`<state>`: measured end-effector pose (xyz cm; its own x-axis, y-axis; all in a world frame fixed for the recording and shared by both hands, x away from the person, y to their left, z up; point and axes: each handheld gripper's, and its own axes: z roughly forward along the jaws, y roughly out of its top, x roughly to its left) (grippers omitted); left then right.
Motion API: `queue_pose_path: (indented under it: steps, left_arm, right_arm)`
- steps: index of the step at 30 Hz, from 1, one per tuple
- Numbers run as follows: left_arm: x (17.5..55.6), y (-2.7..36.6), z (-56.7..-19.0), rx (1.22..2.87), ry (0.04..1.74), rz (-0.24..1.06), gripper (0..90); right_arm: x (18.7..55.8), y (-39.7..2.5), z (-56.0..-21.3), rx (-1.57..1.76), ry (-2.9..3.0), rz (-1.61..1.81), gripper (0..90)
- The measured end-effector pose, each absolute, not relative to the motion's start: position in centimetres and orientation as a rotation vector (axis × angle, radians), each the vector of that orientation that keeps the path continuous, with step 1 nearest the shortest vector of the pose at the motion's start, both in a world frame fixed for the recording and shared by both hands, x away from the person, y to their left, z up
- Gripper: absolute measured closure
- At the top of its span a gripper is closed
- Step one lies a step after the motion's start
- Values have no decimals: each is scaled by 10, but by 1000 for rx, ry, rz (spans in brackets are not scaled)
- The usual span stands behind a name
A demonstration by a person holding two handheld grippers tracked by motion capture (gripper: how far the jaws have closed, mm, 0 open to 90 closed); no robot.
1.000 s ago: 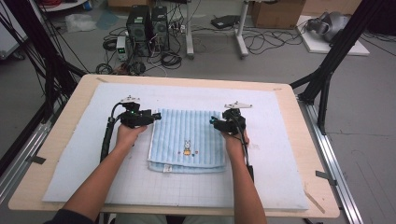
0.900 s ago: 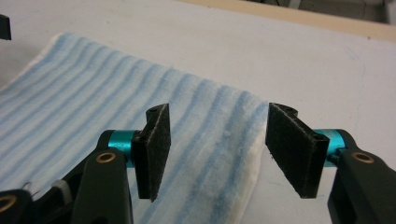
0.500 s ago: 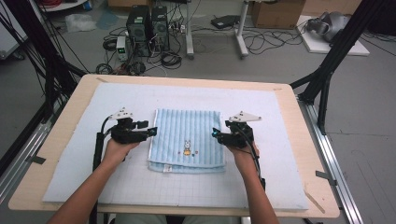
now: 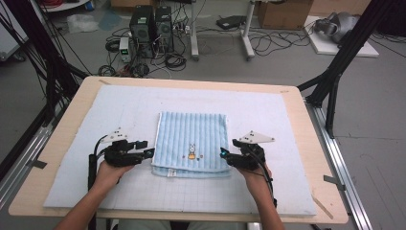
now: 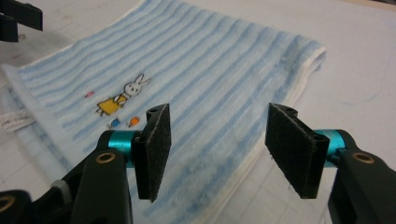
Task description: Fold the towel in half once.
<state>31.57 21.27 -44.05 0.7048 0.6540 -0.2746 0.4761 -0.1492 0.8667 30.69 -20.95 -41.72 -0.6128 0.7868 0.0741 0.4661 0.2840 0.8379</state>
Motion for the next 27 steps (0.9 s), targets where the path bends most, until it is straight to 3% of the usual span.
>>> queue_pose_path:
  steps: [15, 27]
  left_arm:
    - [294, 204, -450, 1856, 814, 180, 523]
    - [291, 188, -450, 1990, 801, 255, 687]
  right_arm:
    - [279, -219, -429, 1090, 2330, 1161, 521]
    - [275, -210, -436, 1028, 2436, 1094, 621]
